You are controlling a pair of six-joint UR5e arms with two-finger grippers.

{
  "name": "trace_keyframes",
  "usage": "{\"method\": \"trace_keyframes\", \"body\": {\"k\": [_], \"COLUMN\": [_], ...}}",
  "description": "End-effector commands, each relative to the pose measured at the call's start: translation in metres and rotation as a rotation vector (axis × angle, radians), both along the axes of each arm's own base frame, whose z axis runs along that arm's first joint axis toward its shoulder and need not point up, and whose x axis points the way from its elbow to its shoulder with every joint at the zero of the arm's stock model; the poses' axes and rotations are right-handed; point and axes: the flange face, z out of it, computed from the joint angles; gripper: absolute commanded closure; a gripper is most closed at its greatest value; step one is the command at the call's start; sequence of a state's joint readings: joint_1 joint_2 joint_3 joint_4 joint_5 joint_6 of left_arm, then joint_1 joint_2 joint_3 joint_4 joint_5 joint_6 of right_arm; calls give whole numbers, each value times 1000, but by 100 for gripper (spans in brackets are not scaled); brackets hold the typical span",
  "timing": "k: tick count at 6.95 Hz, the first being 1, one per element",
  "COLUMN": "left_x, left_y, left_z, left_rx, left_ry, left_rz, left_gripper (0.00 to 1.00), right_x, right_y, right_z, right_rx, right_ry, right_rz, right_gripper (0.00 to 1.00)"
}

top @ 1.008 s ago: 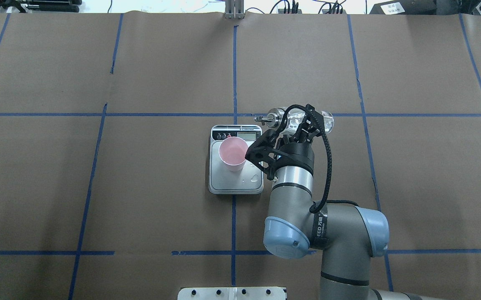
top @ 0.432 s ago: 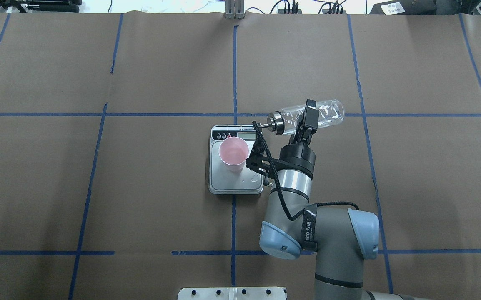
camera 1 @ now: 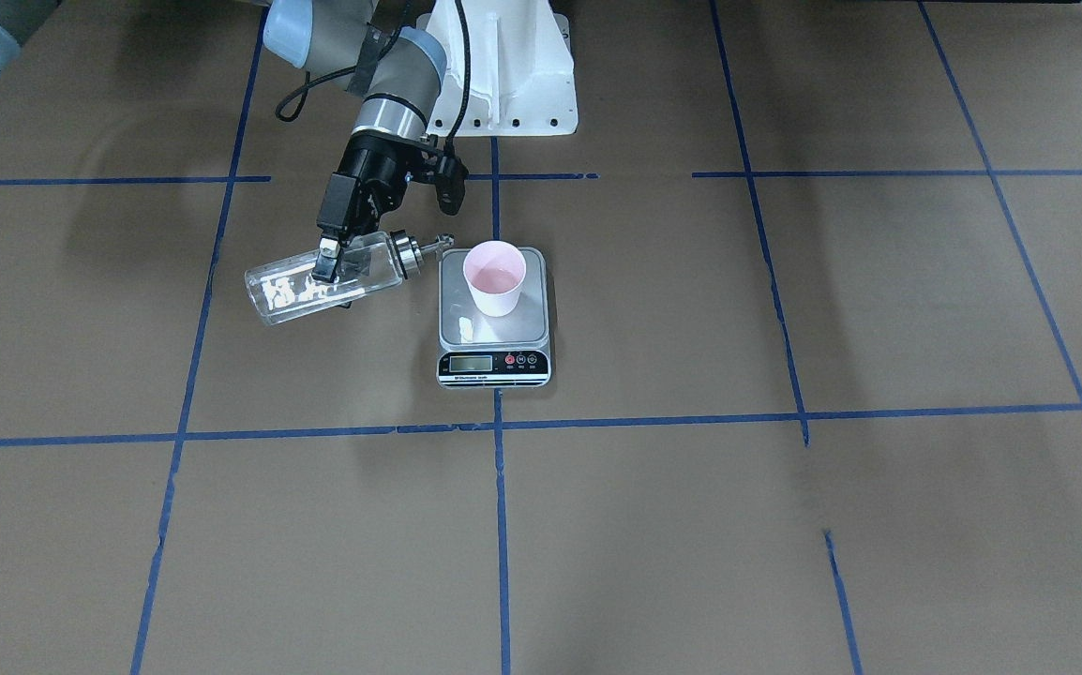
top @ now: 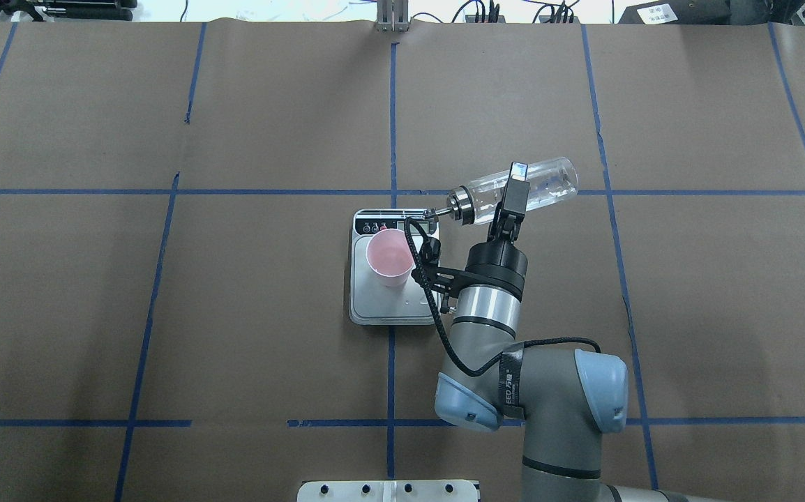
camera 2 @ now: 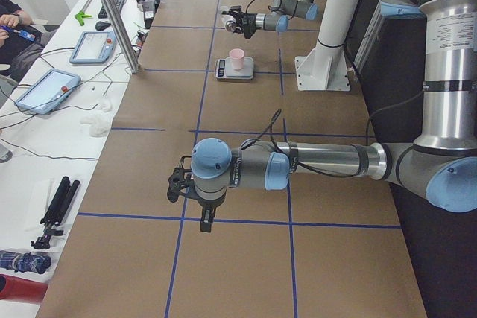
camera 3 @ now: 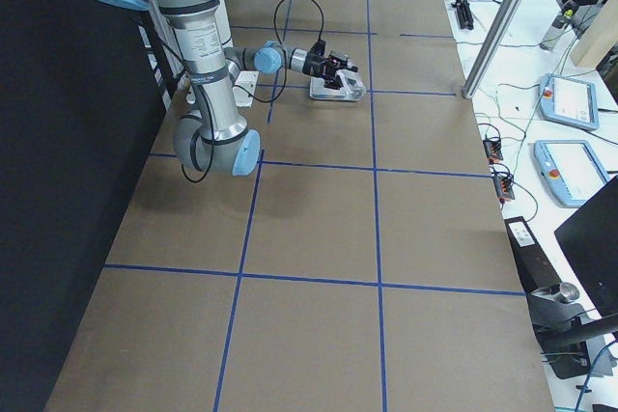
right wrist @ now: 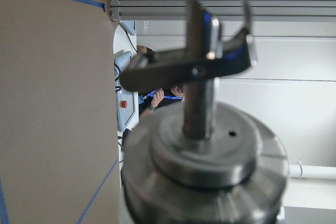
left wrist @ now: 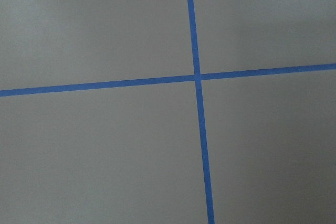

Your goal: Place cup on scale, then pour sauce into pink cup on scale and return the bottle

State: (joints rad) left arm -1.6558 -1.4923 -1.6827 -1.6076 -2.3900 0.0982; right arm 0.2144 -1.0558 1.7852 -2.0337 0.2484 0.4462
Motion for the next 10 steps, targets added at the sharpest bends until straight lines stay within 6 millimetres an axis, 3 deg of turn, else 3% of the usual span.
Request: {"method": "trace_keyframes", "body": {"k": [1,10], "left_x": [1,2], "left_y": [0,-1], "left_z": [0,0], "left_rx": [0,-1], "left_ry": [0,0], "left_rz": [2,5], "left_gripper": [0,0], "right_x": [-7,-8], "right_y": [5,5], "right_z": [3,-3], "right_rx": [35,67], "right_ry": [48,140], "right_rz": [-5,-11], "right_gripper": [100,100]}}
